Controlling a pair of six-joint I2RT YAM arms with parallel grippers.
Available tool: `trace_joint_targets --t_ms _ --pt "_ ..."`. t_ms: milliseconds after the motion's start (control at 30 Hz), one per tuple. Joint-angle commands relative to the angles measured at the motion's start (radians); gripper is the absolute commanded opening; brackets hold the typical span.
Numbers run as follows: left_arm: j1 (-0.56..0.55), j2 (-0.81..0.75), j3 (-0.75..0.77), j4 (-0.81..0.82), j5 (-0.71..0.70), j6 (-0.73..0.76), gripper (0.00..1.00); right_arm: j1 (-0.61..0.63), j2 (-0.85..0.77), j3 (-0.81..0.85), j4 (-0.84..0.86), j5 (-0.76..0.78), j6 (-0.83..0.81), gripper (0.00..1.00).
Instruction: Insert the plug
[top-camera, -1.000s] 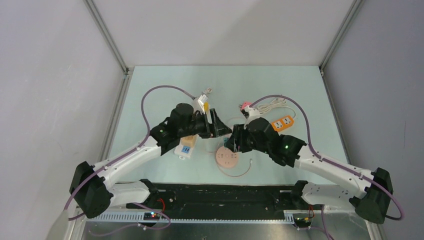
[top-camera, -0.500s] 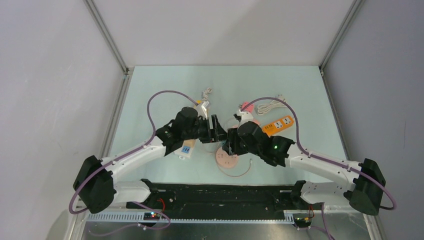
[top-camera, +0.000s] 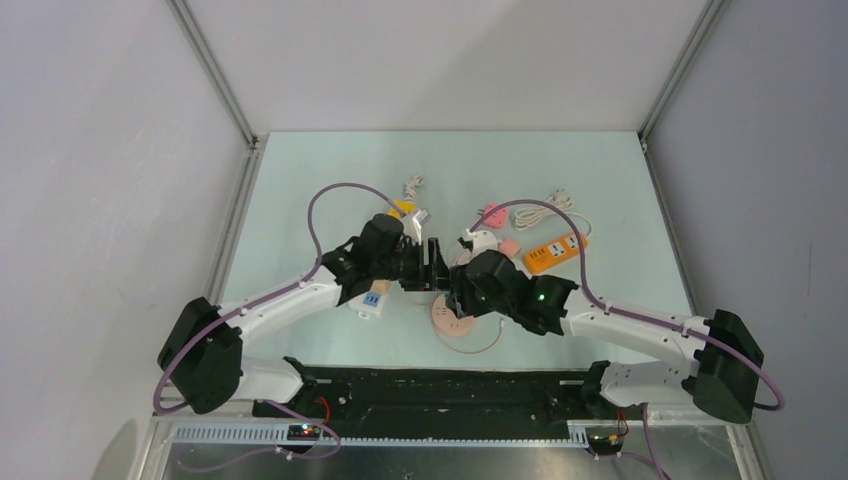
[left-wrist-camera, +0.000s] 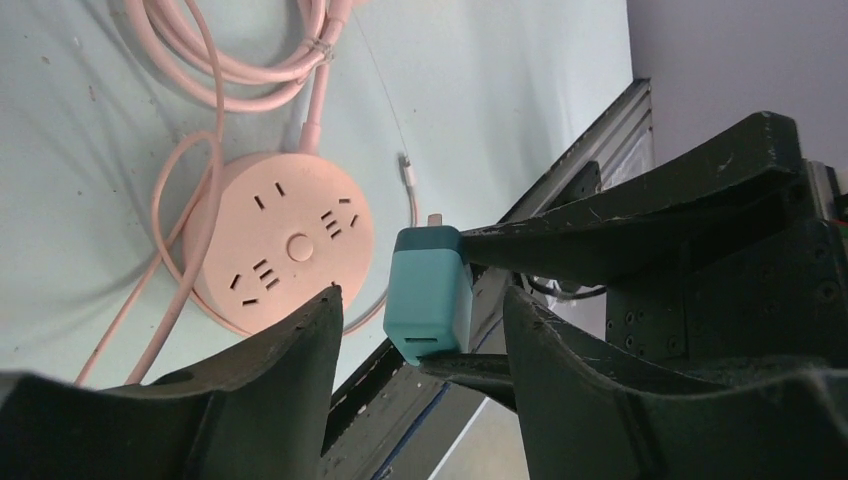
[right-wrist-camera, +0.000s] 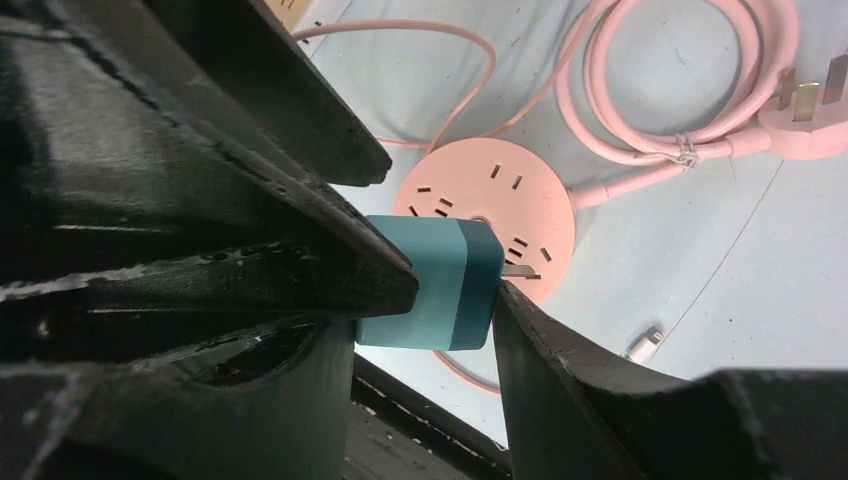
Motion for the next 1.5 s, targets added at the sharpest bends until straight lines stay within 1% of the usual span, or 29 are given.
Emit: trace_joint_targets --t_ms 0,233,400,467,500,567,667,700,800,867,933,1000,1033,1133,1167,1200,1233,1300,1433,1467 --pt "-0.022 0.022 0.039 -0.039 0.176 0.051 0.64 0.014 0.004 0.018 0.137 0.078 -0.060 0.36" --pt "-0.024 0.031 0.039 -0.036 0.253 0.058 0.63 0.034 0.005 0.019 0.195 0.067 -0.154 0.37" --pt "-0.027 0.024 0.017 -0.033 0.268 0.058 0.59 0.039 0.012 0.018 0.226 0.070 -0.221 0.37" --pt "-0.026 0.024 0.015 -0.031 0.277 0.058 0.53 0.041 0.018 0.019 0.237 0.079 -0.239 0.37" --pt "-0.025 0.023 0.016 -0.029 0.284 0.057 0.48 0.040 0.023 0.019 0.244 0.081 -0.245 0.37" --pt "-0.025 0.024 0.020 -0.023 0.289 0.052 0.41 0.043 0.029 0.018 0.255 0.084 -0.261 0.38" --pt "-0.025 0.029 0.025 -0.011 0.299 0.043 0.33 0.055 0.038 0.018 0.277 0.093 -0.299 0.40" --pt "-0.026 0.033 0.026 -0.007 0.305 0.036 0.28 0.058 0.040 0.018 0.280 0.102 -0.313 0.40" --pt "-0.026 0.038 0.024 0.007 0.309 0.022 0.18 0.066 0.046 0.018 0.295 0.119 -0.334 0.42" --pt "-0.026 0.040 0.024 0.014 0.306 0.015 0.03 0.067 0.050 0.018 0.304 0.128 -0.343 0.43" --pt "-0.026 0.042 0.025 0.022 0.298 0.008 0.00 0.066 0.055 0.018 0.309 0.138 -0.344 0.46" --pt "-0.026 0.042 0.029 0.028 0.281 0.005 0.00 0.068 0.055 0.018 0.311 0.140 -0.343 0.51" --pt "-0.025 0.042 0.033 0.027 0.273 0.005 0.00 0.067 0.055 0.018 0.309 0.141 -0.338 0.57" --pt "-0.014 0.039 0.045 0.028 0.225 0.007 0.00 0.068 0.059 0.018 0.300 0.133 -0.333 0.68" --pt "-0.007 0.040 0.048 0.028 0.217 0.009 0.00 0.067 0.060 0.018 0.296 0.130 -0.331 0.74" --pt "-0.001 0.041 0.051 0.028 0.201 0.011 0.00 0.067 0.060 0.018 0.287 0.125 -0.325 0.77" --pt "0.008 0.042 0.054 0.028 0.194 0.012 0.00 0.066 0.060 0.018 0.276 0.124 -0.322 0.83" --pt "0.025 0.046 0.060 0.028 0.162 0.020 0.00 0.064 0.057 0.018 0.257 0.116 -0.310 0.88" --pt "0.062 0.057 0.054 0.025 0.104 0.039 0.00 0.055 0.049 0.018 0.195 0.137 -0.256 0.88" --pt "0.070 0.055 0.046 0.024 0.097 0.040 0.00 0.054 0.044 0.018 0.180 0.149 -0.220 0.88"
